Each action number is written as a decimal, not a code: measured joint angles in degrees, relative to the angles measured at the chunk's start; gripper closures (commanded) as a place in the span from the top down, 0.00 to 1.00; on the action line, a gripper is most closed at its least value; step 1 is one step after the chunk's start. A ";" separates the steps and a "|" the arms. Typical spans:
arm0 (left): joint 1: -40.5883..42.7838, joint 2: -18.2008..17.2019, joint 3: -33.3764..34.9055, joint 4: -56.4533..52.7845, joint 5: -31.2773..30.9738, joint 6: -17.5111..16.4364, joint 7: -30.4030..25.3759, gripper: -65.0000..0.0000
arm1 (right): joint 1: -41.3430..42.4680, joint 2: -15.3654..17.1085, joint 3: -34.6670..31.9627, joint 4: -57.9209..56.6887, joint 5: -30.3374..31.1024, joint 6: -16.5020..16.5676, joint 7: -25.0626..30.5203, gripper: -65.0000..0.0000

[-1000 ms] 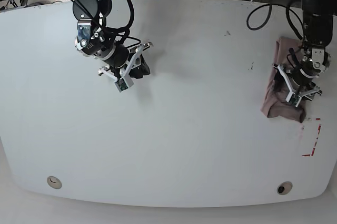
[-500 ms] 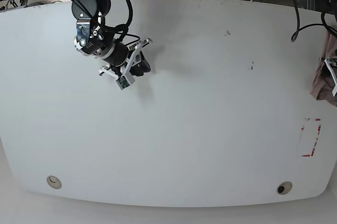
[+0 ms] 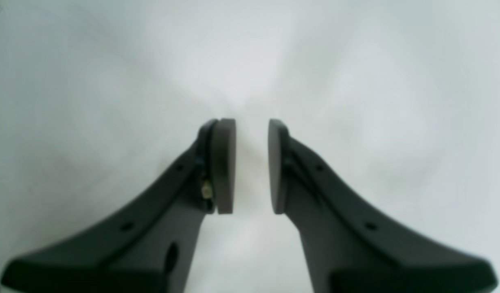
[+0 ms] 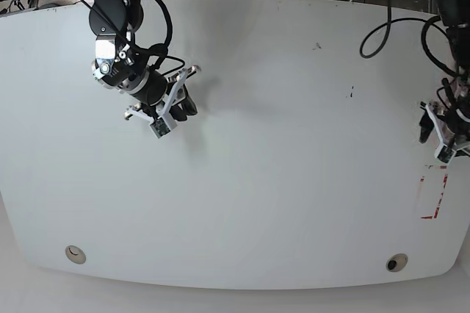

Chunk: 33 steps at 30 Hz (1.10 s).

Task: Fold the T-shirt properly

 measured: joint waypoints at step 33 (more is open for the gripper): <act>46.86 27.02 10.43 28.28 8.57 24.98 -26.43 0.62 | -34.47 -0.04 10.99 7.13 -7.82 -9.42 36.89 0.20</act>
